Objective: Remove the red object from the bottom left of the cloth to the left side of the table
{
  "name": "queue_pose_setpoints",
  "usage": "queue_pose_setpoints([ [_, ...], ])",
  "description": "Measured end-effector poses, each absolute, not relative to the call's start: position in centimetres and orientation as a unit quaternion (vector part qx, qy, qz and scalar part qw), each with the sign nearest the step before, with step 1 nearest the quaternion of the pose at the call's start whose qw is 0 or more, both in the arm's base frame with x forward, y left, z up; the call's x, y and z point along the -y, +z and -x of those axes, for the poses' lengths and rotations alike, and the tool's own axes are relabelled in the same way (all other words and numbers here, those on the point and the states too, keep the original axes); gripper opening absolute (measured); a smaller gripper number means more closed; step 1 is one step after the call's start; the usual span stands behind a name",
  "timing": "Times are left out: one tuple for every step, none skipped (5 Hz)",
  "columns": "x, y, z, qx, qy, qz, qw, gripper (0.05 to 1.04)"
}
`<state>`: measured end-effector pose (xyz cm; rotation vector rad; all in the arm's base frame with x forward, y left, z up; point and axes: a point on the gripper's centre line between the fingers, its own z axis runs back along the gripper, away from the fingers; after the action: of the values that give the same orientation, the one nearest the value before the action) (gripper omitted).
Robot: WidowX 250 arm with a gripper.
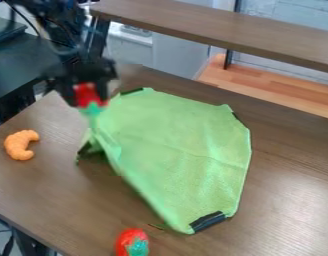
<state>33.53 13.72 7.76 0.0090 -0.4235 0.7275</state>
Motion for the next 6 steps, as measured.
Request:
queue_pose_setpoints([
  [-15.7,8.8,-33.6,0.218,0.369,0.004,0.904,0.732],
  [-18.4,9.6,-33.1,0.224,0.392,0.012,0.892,0.732],
  [-20.1,9.9,-33.5,0.232,0.403,0.023,0.885,0.732],
  [-22.9,9.2,-33.9,0.246,0.406,0.017,0.880,0.732],
  [-25.2,7.5,-34.7,0.259,0.396,0.021,0.881,0.732],
  [-26.1,4.0,-35.3,0.249,0.384,0.019,0.889,0.732],
])
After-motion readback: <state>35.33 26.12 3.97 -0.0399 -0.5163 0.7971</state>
